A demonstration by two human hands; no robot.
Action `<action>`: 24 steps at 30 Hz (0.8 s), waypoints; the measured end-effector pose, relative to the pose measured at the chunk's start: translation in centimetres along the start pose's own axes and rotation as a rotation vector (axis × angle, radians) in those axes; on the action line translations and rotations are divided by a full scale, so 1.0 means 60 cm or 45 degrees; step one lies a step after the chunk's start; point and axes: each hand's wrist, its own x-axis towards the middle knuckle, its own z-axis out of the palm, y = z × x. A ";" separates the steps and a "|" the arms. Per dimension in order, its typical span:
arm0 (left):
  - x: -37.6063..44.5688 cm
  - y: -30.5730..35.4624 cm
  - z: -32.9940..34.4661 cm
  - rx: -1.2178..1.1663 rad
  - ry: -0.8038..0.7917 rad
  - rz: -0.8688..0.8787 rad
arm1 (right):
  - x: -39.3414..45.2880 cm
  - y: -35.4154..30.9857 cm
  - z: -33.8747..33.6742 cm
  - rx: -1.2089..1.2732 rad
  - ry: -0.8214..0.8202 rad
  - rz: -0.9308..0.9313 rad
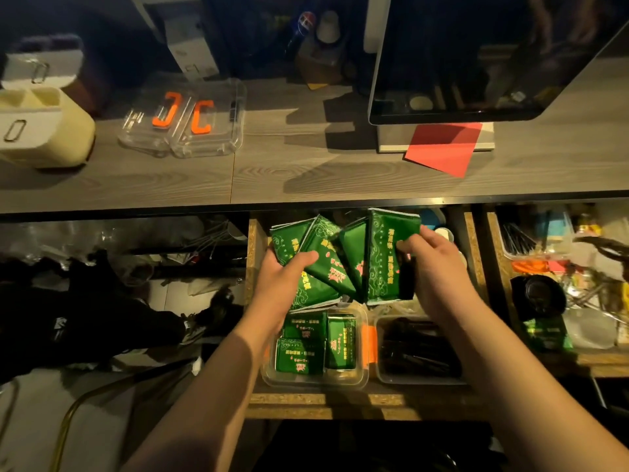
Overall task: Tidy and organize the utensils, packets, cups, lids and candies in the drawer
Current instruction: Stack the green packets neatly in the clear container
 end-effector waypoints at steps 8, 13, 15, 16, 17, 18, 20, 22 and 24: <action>-0.010 0.015 -0.010 0.149 -0.191 -0.011 | 0.020 -0.029 0.014 -0.547 -0.257 -0.186; -0.006 0.004 -0.016 0.059 -0.253 0.012 | 0.018 -0.028 0.033 -0.599 -0.323 -0.200; 0.000 -0.005 -0.017 0.060 -0.237 0.016 | 0.018 -0.024 0.037 -0.559 -0.297 -0.194; 0.003 -0.008 -0.017 0.066 -0.198 0.018 | 0.018 -0.024 0.038 -0.517 -0.238 -0.199; 0.004 -0.008 -0.016 0.041 -0.154 0.032 | 0.018 -0.024 0.036 -0.450 -0.150 -0.203; 0.006 -0.010 -0.015 0.017 -0.098 0.035 | 0.020 -0.025 0.033 -0.347 -0.056 -0.188; 0.008 -0.009 -0.014 -0.024 0.014 0.053 | 0.020 -0.023 0.024 -0.156 0.090 -0.125; 0.008 -0.011 -0.012 -0.064 0.085 0.077 | 0.013 -0.019 0.019 -0.066 0.155 -0.095; 0.012 -0.011 -0.014 -0.070 0.091 0.073 | 0.005 -0.014 0.018 -0.042 0.084 -0.083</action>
